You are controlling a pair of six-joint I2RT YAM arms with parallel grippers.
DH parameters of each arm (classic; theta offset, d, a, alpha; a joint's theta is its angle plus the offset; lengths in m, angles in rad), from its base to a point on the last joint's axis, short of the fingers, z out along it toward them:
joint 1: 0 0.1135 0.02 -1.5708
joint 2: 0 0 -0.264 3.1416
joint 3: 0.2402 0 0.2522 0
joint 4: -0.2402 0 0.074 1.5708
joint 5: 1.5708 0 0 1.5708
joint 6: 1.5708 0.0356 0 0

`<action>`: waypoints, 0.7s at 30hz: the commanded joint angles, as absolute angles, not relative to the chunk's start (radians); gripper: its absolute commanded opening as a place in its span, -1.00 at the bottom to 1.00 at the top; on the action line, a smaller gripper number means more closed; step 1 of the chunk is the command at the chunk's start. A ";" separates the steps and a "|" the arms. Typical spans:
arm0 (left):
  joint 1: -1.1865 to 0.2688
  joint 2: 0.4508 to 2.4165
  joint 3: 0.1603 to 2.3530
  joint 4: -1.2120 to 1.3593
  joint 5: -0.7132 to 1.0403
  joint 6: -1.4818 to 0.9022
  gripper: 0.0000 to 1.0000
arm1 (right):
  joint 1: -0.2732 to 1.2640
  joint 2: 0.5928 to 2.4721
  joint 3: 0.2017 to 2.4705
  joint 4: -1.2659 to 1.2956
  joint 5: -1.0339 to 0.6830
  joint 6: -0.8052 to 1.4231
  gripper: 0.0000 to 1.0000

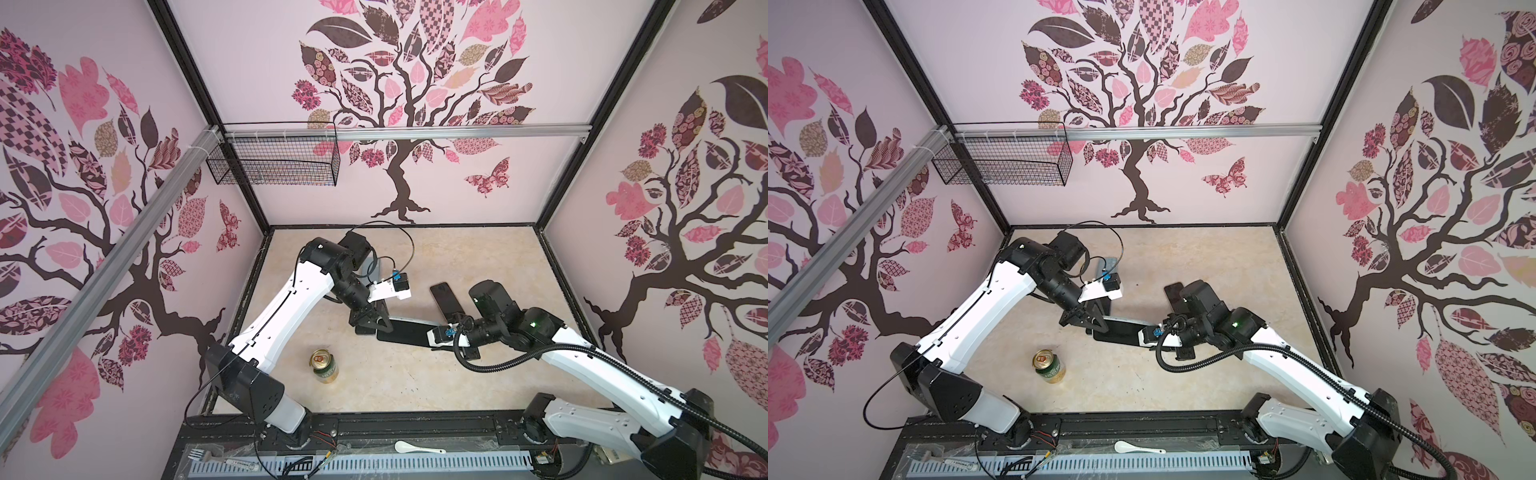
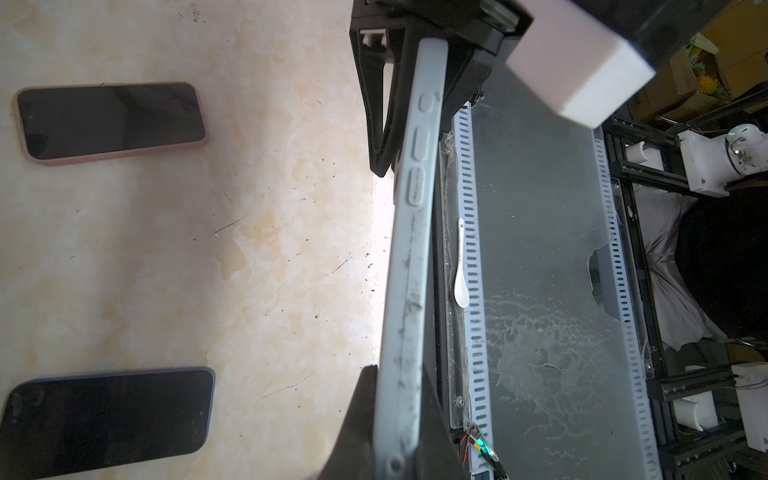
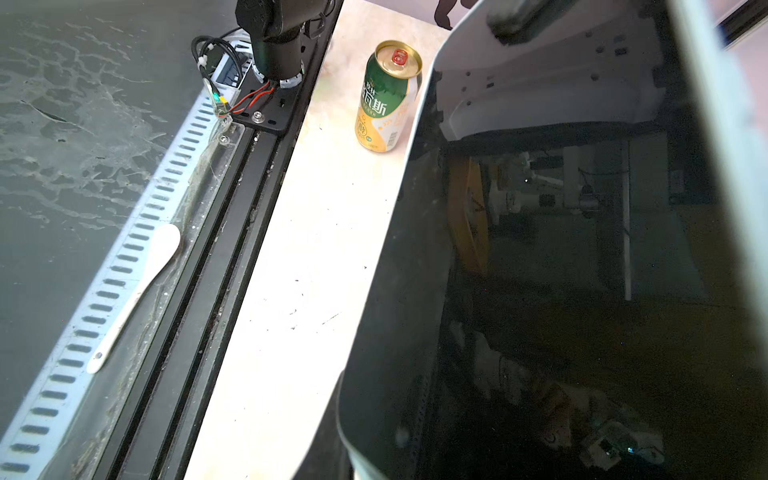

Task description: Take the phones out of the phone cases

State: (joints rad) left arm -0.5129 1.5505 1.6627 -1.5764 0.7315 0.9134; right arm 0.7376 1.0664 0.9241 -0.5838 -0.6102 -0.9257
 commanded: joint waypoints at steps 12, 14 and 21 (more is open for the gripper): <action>-0.502 1.641 1.703 -1.489 0.767 0.849 -1.00 | 0.797 1.014 0.996 -0.308 -0.797 -0.958 -1.00; -0.503 1.659 1.713 -1.503 0.775 0.855 -1.00 | 0.797 1.014 1.004 -0.311 -0.792 -0.967 -1.00; -0.504 1.674 1.719 -1.520 0.787 0.864 -1.00 | 0.797 1.016 1.022 -0.330 -0.753 -1.000 -1.00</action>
State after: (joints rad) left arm -0.4969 1.6245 1.7000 -1.6665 0.7868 0.9436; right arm 0.7395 1.0664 0.9241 -0.5922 -0.6018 -0.9485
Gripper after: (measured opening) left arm 0.109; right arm 0.158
